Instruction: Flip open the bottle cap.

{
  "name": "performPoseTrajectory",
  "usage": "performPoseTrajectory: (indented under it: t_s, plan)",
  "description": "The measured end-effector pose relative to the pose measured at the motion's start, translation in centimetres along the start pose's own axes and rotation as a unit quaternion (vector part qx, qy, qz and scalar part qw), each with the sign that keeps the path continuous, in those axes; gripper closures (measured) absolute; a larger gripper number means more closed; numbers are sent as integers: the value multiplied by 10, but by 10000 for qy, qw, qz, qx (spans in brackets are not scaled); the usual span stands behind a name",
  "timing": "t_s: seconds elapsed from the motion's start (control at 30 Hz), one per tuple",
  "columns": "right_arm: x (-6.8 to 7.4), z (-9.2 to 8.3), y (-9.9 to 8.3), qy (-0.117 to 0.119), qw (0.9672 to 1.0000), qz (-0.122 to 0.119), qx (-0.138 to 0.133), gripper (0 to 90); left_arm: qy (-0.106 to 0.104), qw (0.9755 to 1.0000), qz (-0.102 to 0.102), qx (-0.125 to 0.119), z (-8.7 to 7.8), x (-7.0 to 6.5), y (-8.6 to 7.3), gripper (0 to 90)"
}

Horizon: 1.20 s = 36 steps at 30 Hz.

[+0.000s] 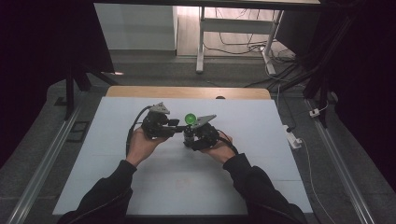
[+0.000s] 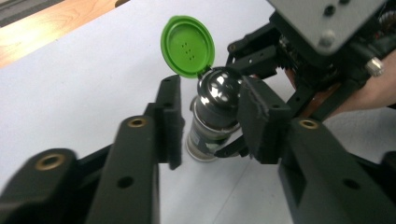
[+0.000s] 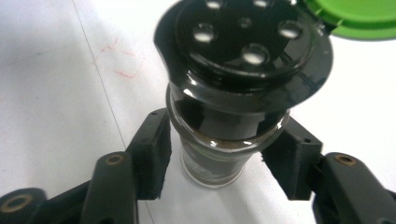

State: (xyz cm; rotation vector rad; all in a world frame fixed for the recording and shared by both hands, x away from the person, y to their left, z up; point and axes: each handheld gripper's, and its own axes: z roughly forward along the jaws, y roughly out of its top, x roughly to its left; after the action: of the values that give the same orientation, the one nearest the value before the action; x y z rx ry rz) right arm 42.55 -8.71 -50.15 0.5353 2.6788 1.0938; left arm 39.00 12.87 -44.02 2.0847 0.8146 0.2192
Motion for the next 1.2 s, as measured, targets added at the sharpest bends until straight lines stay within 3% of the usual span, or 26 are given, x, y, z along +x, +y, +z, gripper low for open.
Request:
performPoseTrajectory:
  t_s: [0.13, 0.3, 0.33, 0.37, 0.47, 0.67, 0.83, 1.2]
  plan:
    - [1, -2, 0, -12, 10000, 21, -59, 379, -4, 10000, -37, 29, -3, -2, -4, 518]
    - [5, -5, 0, -114, 9999, 106, -70, 280, -40, 9999, -90, 111, -8, -4, -12, 354]
    - [5, -5, 0, -114, 9999, 106, -70, 280, -47, 9999, -122, 109, -9, -4, -14, 354]
    - [7, -7, 0, -91, 9999, 135, -51, 250, -46, 9998, -149, 88, -11, -4, -16, 283]
    - [11, -11, -1, -43, 9998, 169, -39, 199, -100, 9996, -244, 77, -15, -4, -22, 204]
    - [16, -21, -3, -31, 9997, 252, -53, 150, -52, 9995, -255, 162, -23, -8, -32, 119]
    - [18, -30, -5, 5, 9989, 462, -79, 116, -108, 9995, -246, 163, -31, -13, -38, 82]
    - [34, -51, -14, 144, 9978, 653, -3, 23, -147, 9993, -288, 165, -49, -23, -57, 0]
